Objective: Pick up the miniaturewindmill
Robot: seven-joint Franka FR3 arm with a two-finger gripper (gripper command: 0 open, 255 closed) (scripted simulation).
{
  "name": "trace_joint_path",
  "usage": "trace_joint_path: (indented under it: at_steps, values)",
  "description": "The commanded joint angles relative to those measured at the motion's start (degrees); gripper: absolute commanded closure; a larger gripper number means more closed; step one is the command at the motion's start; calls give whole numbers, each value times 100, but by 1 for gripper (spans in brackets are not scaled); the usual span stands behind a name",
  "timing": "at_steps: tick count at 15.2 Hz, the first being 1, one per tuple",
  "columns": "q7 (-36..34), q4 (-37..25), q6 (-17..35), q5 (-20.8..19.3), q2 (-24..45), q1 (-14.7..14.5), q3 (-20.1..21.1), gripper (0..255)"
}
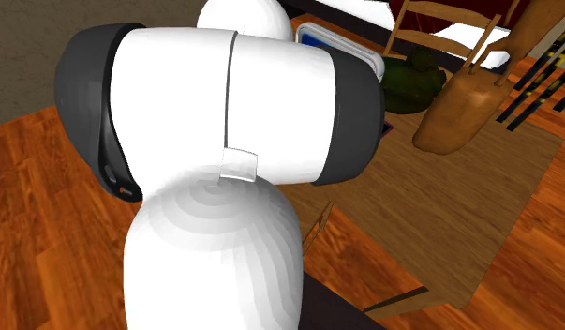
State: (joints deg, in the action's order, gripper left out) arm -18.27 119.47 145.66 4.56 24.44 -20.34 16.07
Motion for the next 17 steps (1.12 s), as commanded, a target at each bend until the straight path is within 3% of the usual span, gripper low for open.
trace_joint_path:
  at_steps: [1,17]
  values:
    - [0,1,0,0,2,0,0,255]
    - [0,-115,-895,173,-795,106,109,255]
